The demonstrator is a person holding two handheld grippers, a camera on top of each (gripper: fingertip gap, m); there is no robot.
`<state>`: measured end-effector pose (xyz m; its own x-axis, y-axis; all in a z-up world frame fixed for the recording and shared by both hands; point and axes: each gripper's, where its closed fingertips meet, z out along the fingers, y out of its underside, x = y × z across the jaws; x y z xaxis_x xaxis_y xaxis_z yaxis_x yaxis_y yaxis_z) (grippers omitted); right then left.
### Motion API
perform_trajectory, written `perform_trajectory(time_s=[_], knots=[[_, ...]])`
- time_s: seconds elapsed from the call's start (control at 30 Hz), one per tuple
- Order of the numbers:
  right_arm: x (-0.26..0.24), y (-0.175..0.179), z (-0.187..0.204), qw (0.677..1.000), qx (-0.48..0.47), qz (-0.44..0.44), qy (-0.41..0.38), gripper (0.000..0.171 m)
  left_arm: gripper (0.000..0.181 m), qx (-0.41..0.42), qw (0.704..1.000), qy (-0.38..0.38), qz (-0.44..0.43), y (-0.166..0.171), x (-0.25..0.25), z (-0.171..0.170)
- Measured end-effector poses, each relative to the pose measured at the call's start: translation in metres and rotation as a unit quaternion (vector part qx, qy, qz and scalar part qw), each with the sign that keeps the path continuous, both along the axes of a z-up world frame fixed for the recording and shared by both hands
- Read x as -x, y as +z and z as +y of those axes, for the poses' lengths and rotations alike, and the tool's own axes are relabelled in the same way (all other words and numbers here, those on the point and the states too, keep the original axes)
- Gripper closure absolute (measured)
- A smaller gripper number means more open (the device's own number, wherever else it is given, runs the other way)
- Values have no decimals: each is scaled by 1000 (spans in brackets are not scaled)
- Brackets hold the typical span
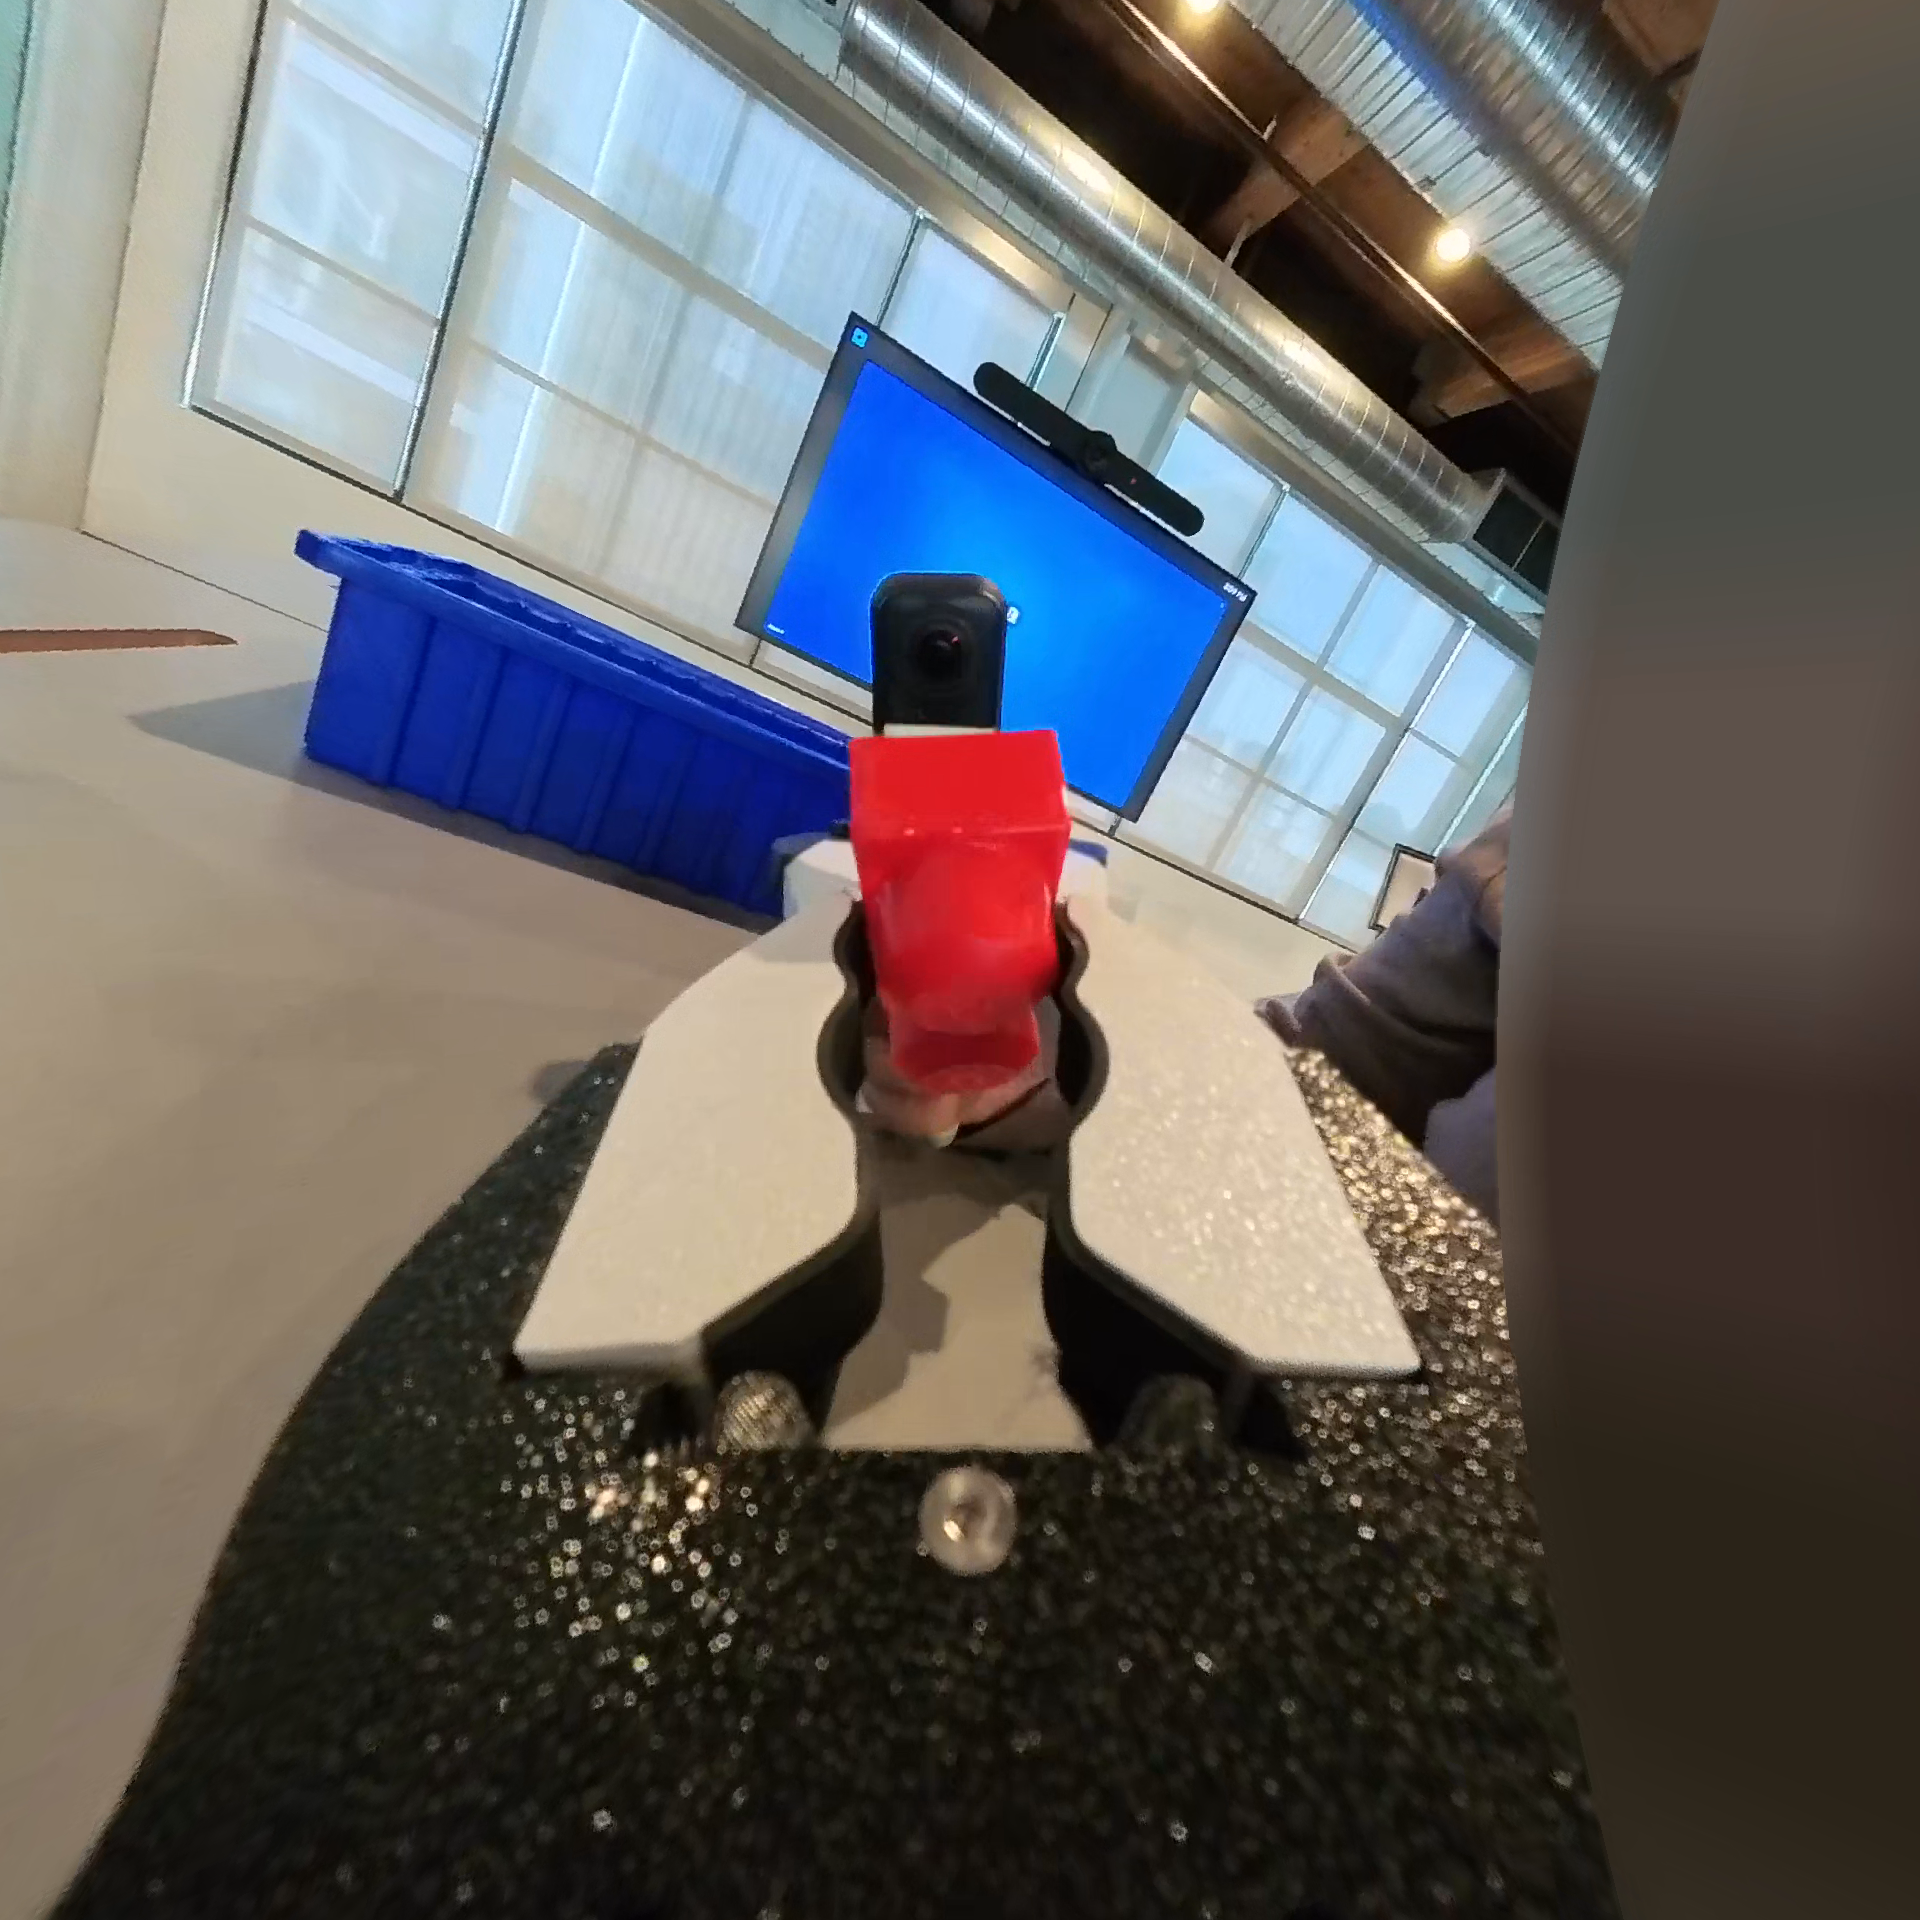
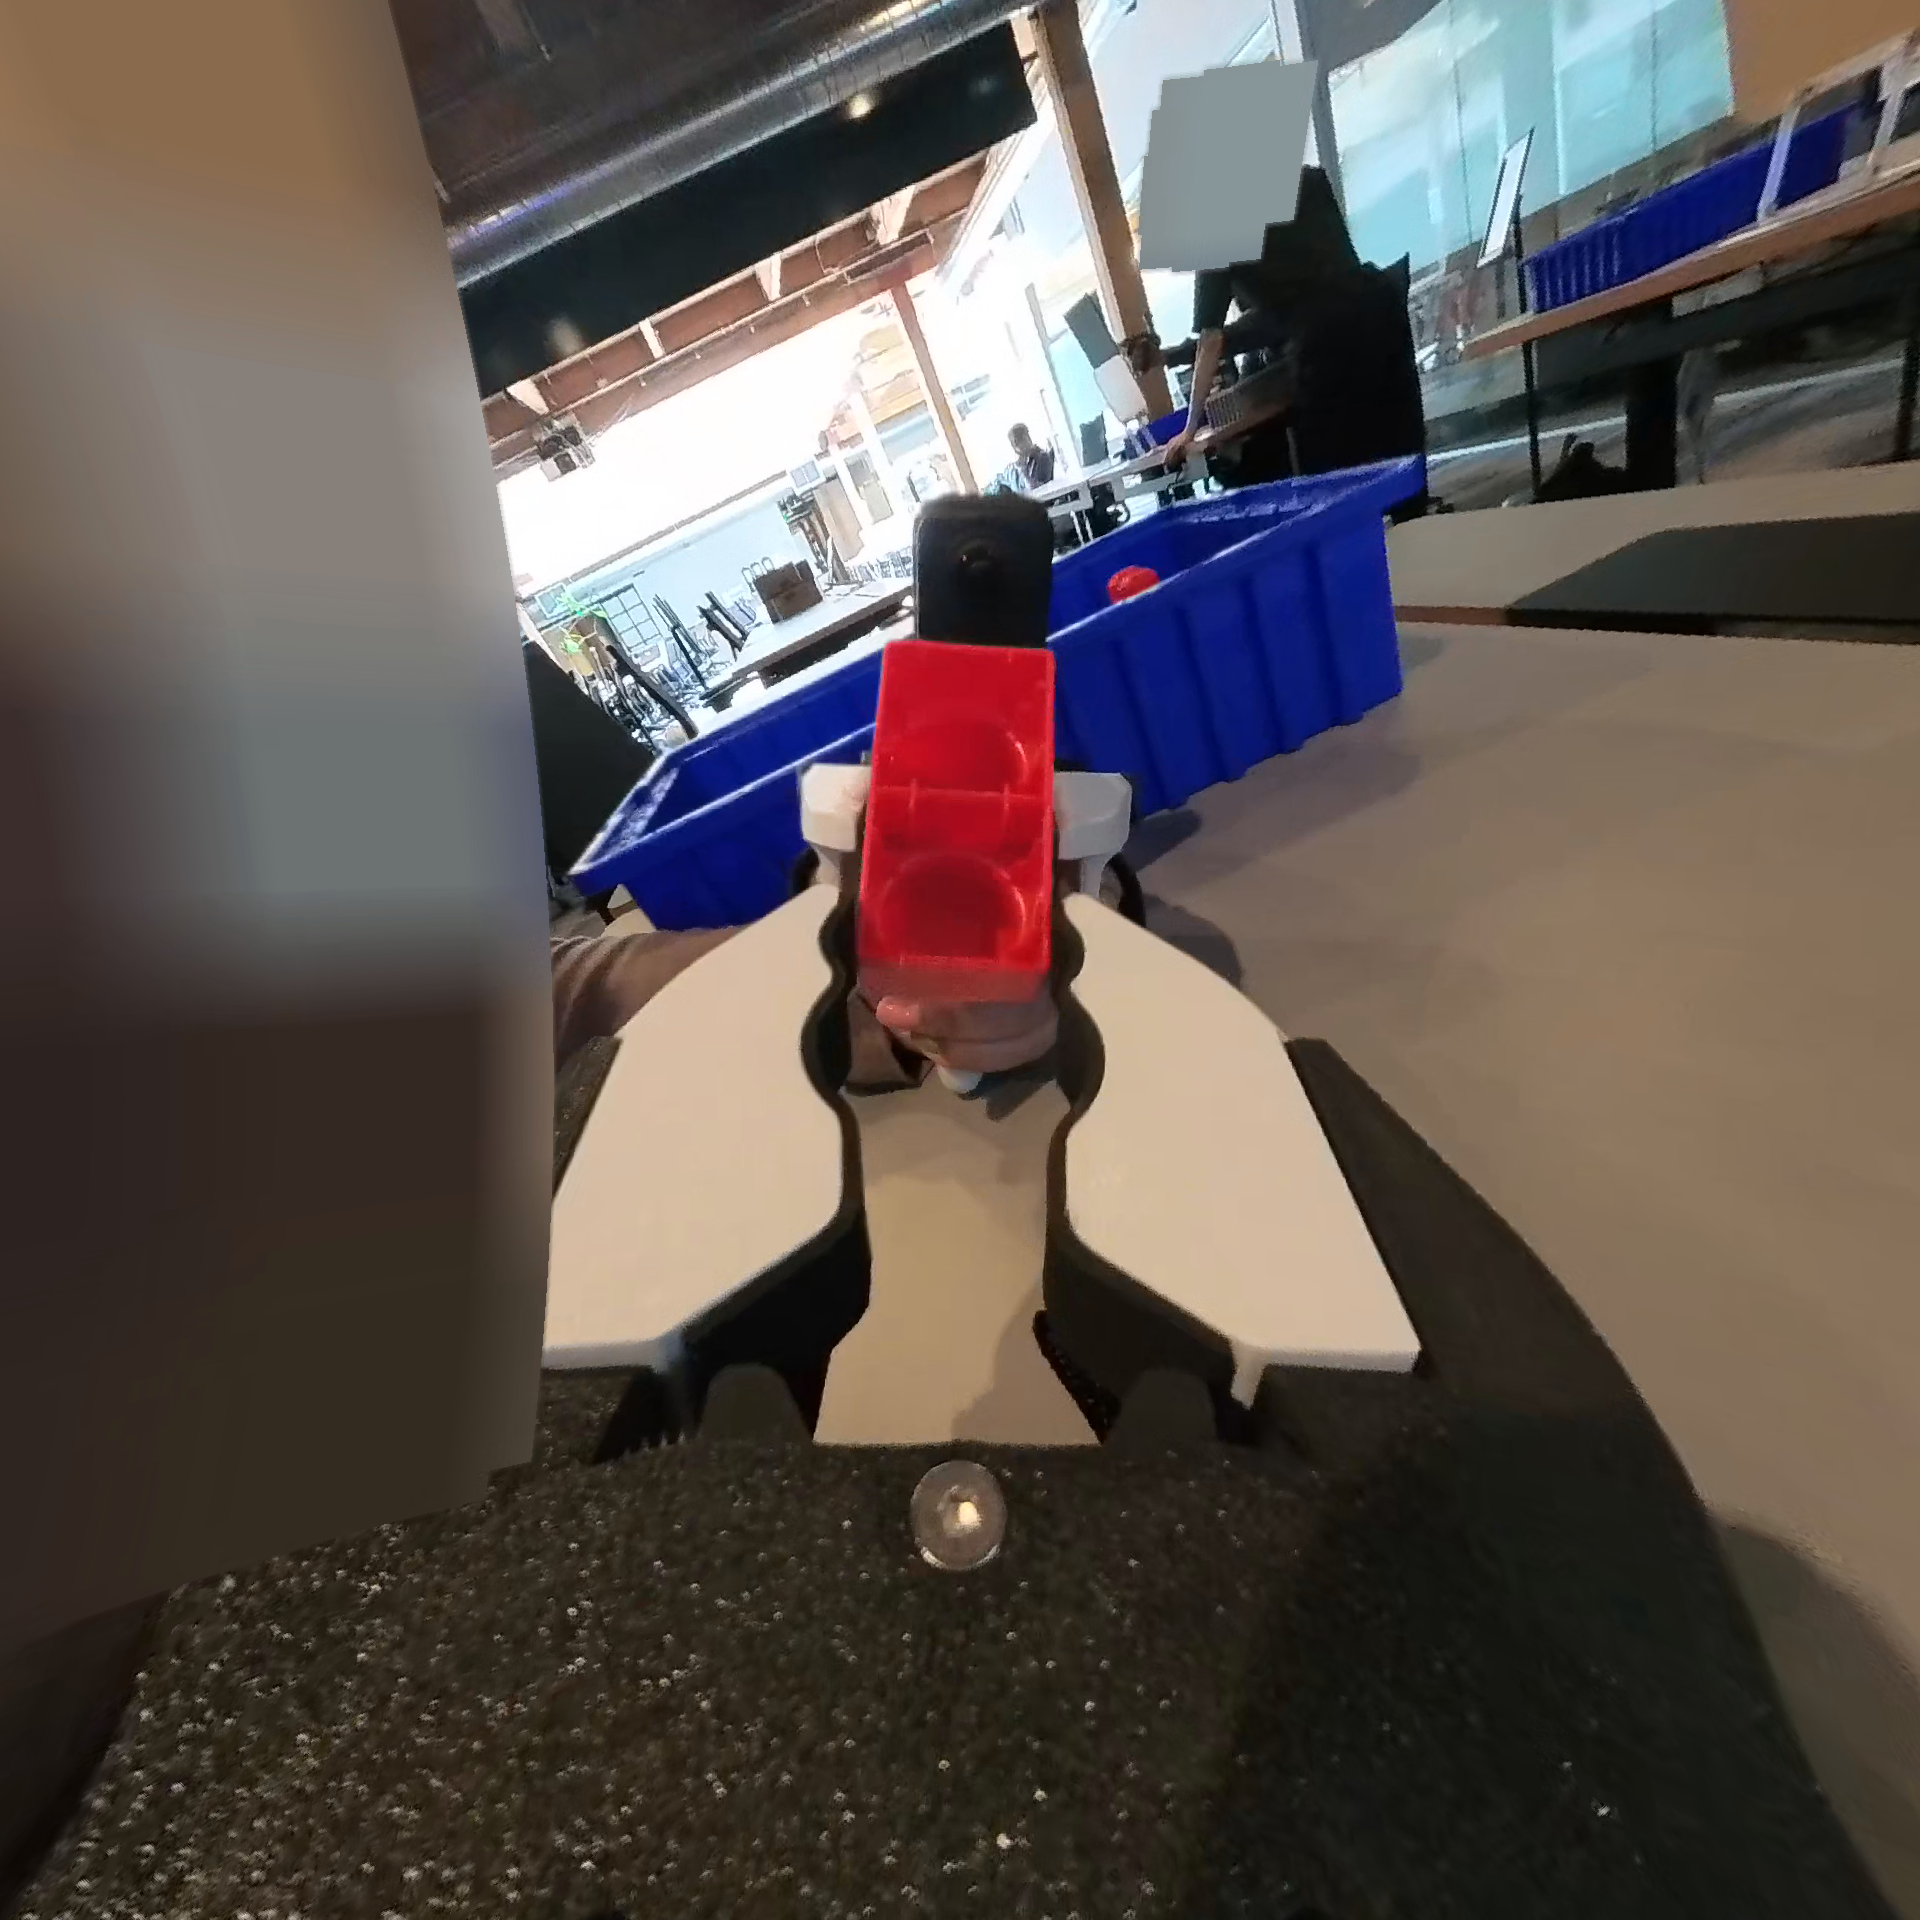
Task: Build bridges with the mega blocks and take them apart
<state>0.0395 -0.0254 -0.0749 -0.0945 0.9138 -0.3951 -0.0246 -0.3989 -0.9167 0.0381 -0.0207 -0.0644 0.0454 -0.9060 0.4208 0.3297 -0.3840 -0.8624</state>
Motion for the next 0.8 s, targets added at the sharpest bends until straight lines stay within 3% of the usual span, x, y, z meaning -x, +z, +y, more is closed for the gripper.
perform_trajectory(time_s=[0.23, 0.33, 0.4, 0.47, 0.6, 0.7, 0.8], knots=[[-22, 19, 21, 996, -37, 31, -78, 136, 137, 6, 1000, 16, -22, 3, 6, 6], [-43, 33, 39, 982, -86, 32, -163, 136, 137, 10, 1000, 17, -23, 3, 6, 6], [-63, 42, 55, 957, -150, 4, -249, 136, 137, 14, 999, 17, -26, 3, 7, 7], [-93, 53, 74, 903, -232, -39, -359, 136, 137, 18, 999, 18, -28, 3, 8, 8], [-164, 75, 99, 736, -358, -141, -556, 136, 138, 25, 999, 16, -32, 3, 8, 9], [-209, 71, 115, 625, -380, -266, -628, 136, 138, 27, 999, 16, -34, 3, 9, 9], [-245, 63, 125, 565, -354, -334, -666, 136, 138, 29, 999, 15, -36, 3, 9, 10]])
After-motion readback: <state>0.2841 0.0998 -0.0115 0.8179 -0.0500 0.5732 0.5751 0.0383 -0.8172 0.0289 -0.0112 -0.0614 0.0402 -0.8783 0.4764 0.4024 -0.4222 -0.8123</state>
